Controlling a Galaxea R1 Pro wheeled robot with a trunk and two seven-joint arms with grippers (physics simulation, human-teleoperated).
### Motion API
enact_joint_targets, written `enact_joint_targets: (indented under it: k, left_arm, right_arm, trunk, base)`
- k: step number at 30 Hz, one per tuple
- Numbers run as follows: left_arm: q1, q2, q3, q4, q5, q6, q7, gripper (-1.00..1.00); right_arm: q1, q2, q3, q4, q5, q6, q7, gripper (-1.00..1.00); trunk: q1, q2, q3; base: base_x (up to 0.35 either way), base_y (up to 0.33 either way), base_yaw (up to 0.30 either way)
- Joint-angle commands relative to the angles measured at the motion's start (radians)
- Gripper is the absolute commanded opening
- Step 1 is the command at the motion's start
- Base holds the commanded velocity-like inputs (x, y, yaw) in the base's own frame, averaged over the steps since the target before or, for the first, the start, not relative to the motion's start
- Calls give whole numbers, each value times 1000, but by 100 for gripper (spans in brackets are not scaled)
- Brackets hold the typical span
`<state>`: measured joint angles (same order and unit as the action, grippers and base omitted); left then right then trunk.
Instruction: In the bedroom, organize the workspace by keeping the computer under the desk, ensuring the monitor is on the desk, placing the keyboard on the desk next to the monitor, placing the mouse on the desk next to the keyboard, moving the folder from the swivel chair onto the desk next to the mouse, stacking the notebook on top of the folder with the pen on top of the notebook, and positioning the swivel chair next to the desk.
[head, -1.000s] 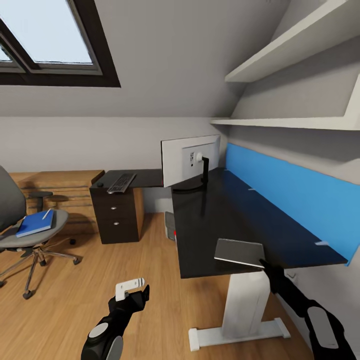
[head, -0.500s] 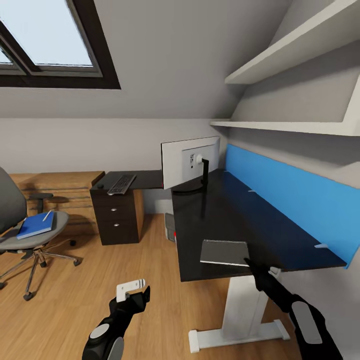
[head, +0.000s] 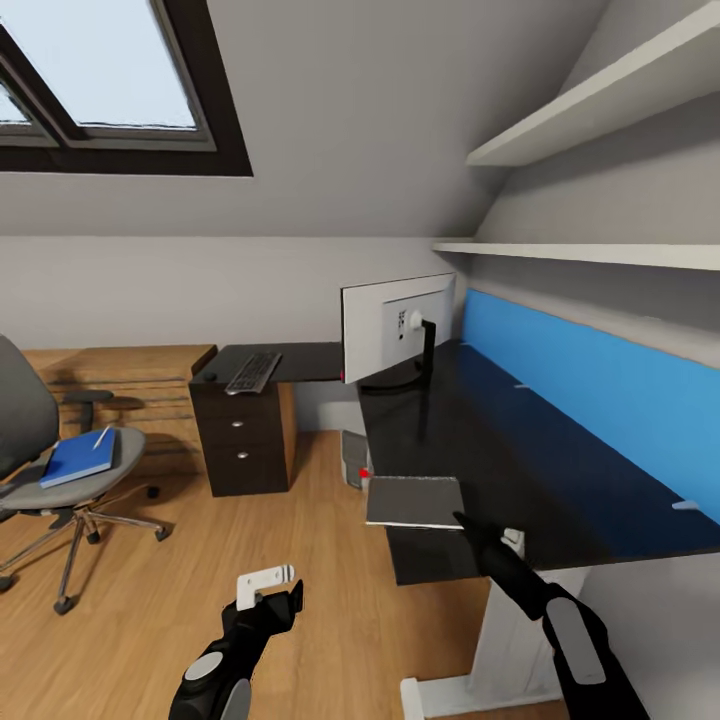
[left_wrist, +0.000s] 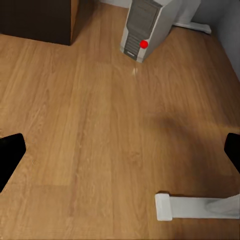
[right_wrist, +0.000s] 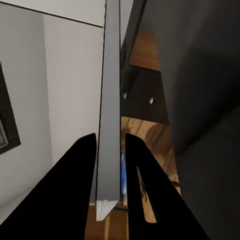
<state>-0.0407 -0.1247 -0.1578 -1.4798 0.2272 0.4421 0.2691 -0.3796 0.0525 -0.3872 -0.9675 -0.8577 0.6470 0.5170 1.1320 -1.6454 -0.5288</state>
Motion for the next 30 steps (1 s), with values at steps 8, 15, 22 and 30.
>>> enact_joint_targets:
  k: [8, 15, 22, 30]
  left_arm:
    - [-1, 0, -2, -1, 11, 3, 12, 100]
    - [-1, -1, -2, 1, 8, 2, 13, 100]
    - [-1, -2, -13, 1, 8, 3, 14, 100]
    - [-1, -1, -20, 3, 9, 3, 11, 100]
  right_arm:
    - [-1, 5, -4, 0, -1, 7, 30, -100]
    - [-1, 18, -3, 2, -2, 6, 18, -100]
    - [-1, 37, -4, 3, 1, 6, -30, -100]
    - [-1, 37, -4, 3, -2, 8, -36, -100]
  trunk:
    - [0, -1, 0]
    - [0, -1, 9]
    - [0, -1, 11]
    - [-4, 6, 14]
  base:
    - [184, 299, 0]
    - [249, 250, 138]
    - [264, 235, 251]
    - [265, 234, 211]
